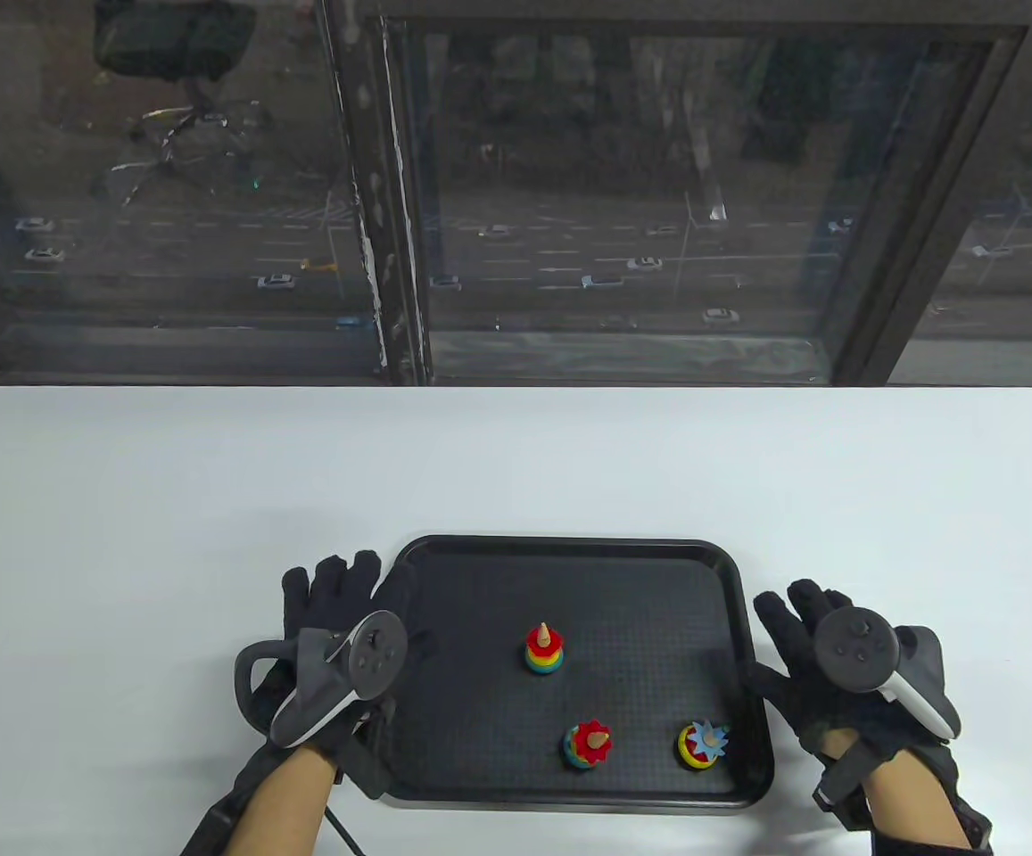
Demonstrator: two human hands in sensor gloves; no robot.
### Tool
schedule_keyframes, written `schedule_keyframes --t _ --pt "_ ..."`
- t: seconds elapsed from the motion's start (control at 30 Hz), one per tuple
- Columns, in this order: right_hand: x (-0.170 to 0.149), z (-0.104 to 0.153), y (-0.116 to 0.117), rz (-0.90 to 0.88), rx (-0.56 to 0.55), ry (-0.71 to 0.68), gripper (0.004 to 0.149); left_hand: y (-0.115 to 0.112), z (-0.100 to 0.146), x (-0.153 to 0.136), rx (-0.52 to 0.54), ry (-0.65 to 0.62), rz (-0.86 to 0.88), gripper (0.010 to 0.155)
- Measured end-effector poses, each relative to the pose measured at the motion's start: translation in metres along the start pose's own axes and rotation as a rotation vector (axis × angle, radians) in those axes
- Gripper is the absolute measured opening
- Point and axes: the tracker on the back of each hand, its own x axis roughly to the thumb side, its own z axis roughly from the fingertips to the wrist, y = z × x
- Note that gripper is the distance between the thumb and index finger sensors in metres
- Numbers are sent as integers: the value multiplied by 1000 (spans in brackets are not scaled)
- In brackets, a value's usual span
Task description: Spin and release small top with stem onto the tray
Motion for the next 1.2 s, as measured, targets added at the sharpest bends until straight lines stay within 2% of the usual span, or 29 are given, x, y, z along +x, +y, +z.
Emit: schedule_keyframes --t 0.1,0.2,0.3,0.43,0.73,1.2 --pt "-1 -3 2 11 12 8 82 -15 -2 -4 -117 2 11 84" --pt "-2 -5 5 28 19 20 83 -26 -3 -4 -149 -2 34 86" --pt "-3 -4 8 88 6 37 87 -36 -3 -2 -226 -18 -1 87" --pt "-5 -5 11 164 -24 67 89 -36 -2 -5 -236 0 20 89" --pt "-10 -10 18 148 22 101 89 -33 0 -17 -241 45 82 89" --pt "-10 -8 18 156 22 81 91 -36 1 -19 -264 63 76 89"
